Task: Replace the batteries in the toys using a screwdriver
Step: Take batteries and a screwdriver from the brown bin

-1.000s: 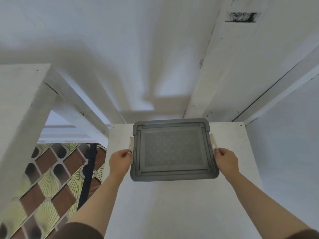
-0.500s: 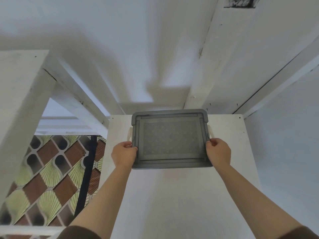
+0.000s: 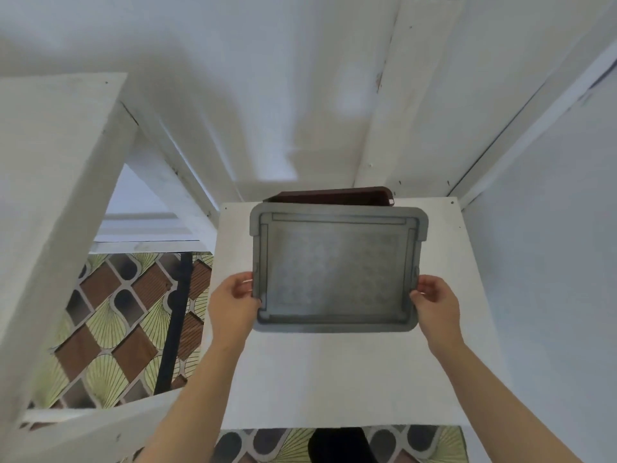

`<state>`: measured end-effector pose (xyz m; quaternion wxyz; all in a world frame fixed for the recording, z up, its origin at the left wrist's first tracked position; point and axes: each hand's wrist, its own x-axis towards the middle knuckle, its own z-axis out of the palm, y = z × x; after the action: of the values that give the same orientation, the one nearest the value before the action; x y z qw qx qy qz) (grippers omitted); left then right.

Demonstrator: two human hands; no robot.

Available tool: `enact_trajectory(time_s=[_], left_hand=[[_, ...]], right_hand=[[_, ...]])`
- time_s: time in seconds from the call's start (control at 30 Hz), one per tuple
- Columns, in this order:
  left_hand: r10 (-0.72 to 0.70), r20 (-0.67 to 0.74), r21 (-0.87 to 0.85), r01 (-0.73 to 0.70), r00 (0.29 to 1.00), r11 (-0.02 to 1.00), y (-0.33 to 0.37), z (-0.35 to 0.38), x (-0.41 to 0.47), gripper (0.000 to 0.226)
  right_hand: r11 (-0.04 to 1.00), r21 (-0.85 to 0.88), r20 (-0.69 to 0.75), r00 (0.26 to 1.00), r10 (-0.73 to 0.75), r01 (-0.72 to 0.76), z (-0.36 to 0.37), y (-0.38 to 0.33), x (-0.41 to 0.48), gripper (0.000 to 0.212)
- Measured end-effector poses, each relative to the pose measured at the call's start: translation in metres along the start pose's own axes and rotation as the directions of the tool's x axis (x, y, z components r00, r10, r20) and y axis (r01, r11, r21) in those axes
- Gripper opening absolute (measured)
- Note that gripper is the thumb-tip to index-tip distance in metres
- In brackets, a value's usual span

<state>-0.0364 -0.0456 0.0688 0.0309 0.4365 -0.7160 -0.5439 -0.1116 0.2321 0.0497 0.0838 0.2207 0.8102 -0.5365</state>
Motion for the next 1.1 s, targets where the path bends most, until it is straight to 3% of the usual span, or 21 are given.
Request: enact_trajectory(time_s=[0.23, 0.4, 0.6, 0.67, 0.77, 0.87, 0.93, 1.0, 1.1], left_hand=[[-0.21, 0.184, 0.187, 0.176, 0.96, 0.967, -0.083, -0.015, -0.062, 0.044], [-0.304, 0.246, 0.323, 0.218, 0.92, 0.921, -0.121, -0.013, -0.072, 0.048], [-0.397, 0.279, 0.297, 0.314, 0.874, 0.902, -0.126, -0.001, -0.063, 0.054], [-0.337, 0.247, 0.252, 0.275, 0.909, 0.928, -0.12, 0.006, -0.057, 0.057], [-0.074, 0.034, 0.162, 0.067, 0.997, 0.985, -0.092, 0.019, -0.047, 0.051], [0.276, -0.139, 0.156, -0.254, 0.951, 0.955, -0.049, 0.032, -0.025, 0.042], [0.446, -0.091, 0.206, -0.421, 0.89, 0.883, -0.022, 0.041, -0.005, 0.038], [0.493, 0.031, 0.216, -0.487, 0.87, 0.846, 0.0, 0.053, 0.018, 0.038], [0.318, 0.21, 0.272, -0.368, 0.924, 0.889, 0.017, 0.082, 0.057, 0.043]], right_hand=[[0.96, -0.185, 0.078, 0.971, 0.225, -0.208, -0.019, 0.085, -0.06, 0.024], [0.922, -0.323, 0.164, 0.946, 0.278, -0.215, -0.016, 0.111, -0.078, 0.038], [0.881, -0.386, 0.221, 0.9, 0.375, -0.272, -0.008, 0.123, -0.068, 0.042], [0.915, -0.335, 0.183, 0.938, 0.296, -0.223, -0.004, 0.118, -0.063, 0.041], [0.979, -0.203, 0.036, 0.999, -0.002, 0.009, 0.006, 0.087, -0.05, 0.023], [0.943, -0.131, 0.029, 0.952, -0.304, 0.305, 0.021, 0.038, -0.027, 0.022], [0.889, -0.128, 0.099, 0.898, -0.429, 0.439, 0.035, 0.007, -0.006, 0.022], [0.865, -0.159, 0.209, 0.872, -0.443, 0.477, 0.054, -0.019, 0.02, 0.021], [0.834, -0.309, 0.368, 0.866, -0.339, 0.458, 0.093, -0.038, 0.066, 0.021]])
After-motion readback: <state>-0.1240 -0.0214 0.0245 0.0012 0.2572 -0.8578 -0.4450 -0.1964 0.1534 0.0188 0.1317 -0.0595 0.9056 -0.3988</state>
